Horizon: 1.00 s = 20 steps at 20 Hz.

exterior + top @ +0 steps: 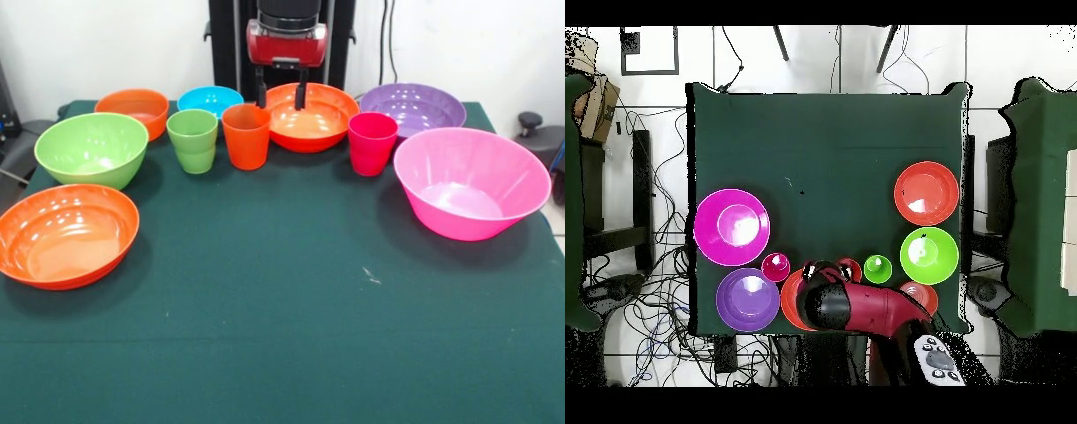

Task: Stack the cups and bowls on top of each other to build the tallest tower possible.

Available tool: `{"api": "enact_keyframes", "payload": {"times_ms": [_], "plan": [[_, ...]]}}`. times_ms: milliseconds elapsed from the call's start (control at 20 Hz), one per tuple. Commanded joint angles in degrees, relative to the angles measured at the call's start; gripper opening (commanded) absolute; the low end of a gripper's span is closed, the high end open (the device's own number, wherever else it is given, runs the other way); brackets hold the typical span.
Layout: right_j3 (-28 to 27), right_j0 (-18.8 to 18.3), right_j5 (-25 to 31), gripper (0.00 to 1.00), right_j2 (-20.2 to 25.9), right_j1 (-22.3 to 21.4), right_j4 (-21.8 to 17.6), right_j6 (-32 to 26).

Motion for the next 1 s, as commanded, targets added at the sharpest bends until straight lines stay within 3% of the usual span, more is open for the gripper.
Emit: {"api": "enact_keyframes", "payload": {"times_ms": [50,1000], "plan": [[-3.50,-0.83,-2.35,1.00,6.51,4.34,-3.67,3.83],[-3.08,-1.25,-1.98,1.00,7.12,4.14,-4.30,4.77]]}}
